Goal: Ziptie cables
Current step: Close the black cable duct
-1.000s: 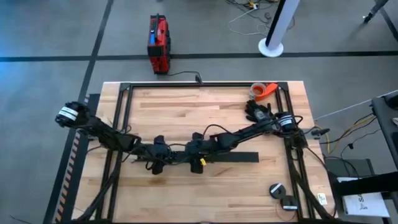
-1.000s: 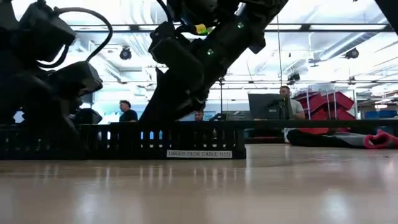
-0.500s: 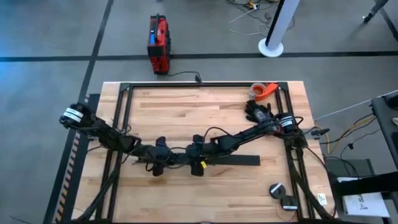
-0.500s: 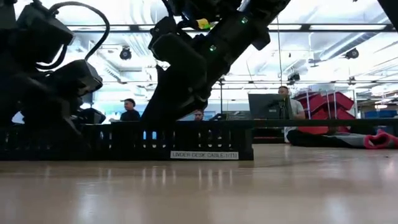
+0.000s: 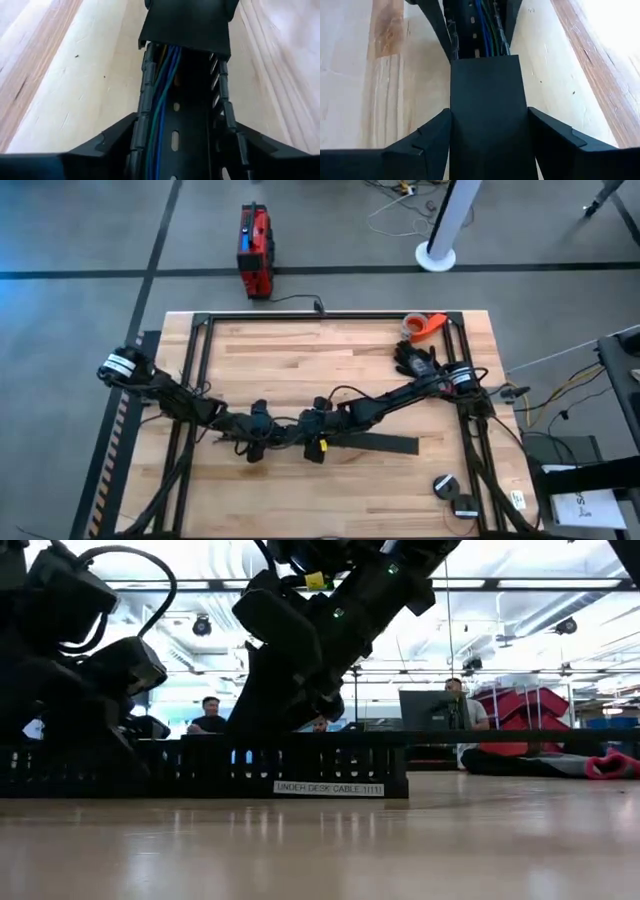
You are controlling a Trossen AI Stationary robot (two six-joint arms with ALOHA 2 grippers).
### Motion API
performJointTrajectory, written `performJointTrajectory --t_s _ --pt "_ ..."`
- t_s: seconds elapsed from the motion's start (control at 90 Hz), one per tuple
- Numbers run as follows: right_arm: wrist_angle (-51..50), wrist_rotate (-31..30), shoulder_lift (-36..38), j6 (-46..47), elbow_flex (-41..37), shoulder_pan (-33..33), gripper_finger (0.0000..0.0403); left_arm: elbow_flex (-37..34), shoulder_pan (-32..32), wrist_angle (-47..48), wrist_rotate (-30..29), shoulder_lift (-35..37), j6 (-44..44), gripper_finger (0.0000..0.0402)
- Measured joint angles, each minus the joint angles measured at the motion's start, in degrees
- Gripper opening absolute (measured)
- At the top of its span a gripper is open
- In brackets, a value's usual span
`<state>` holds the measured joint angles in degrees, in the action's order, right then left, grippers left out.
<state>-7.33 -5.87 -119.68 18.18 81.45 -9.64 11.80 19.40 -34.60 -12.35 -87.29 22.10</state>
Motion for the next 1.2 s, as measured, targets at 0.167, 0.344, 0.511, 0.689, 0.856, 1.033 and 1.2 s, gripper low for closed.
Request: performJointTrajectory --t_s 0.167,0.344,0.511,0.689,0.856,1.033,1.2 --pt "3.4 2.7 -1.2 -4.3 0.4 0.1 0.0214 -0.2 0.0 -2.0 -0.2 0.0 -0.7 0.0227" --pt "7.4 2.9 -3.3 -5.6 1.5 0.2 0.0213 0.1 0.0 -4.5 -0.4 0.0 -1.6 0.0222" --pt "7.5 2.7 -5.7 -5.5 4.8 0.5 0.0213 1.8 -0.1 -4.3 -0.5 -0.1 -3.9 0.0230" --pt "6.0 2.8 -6.2 -5.8 6.3 0.7 0.0213 2.3 0.0 -5.5 0.0 0.1 -6.6 0.0231" --pt "4.3 2.9 -6.1 -6.0 6.6 0.9 0.0213 2.1 -0.1 -1.7 -0.6 2.5 -5.3 0.0248" --pt "4.0 2.6 -6.1 -6.1 6.6 0.8 0.0213 1.8 0.2 0.7 -1.0 5.5 -2.9 0.0265" --pt "3.6 2.8 -6.1 -6.0 6.6 0.8 0.0213 1.8 0.2 3.4 0.0 9.5 -2.9 0.0284"
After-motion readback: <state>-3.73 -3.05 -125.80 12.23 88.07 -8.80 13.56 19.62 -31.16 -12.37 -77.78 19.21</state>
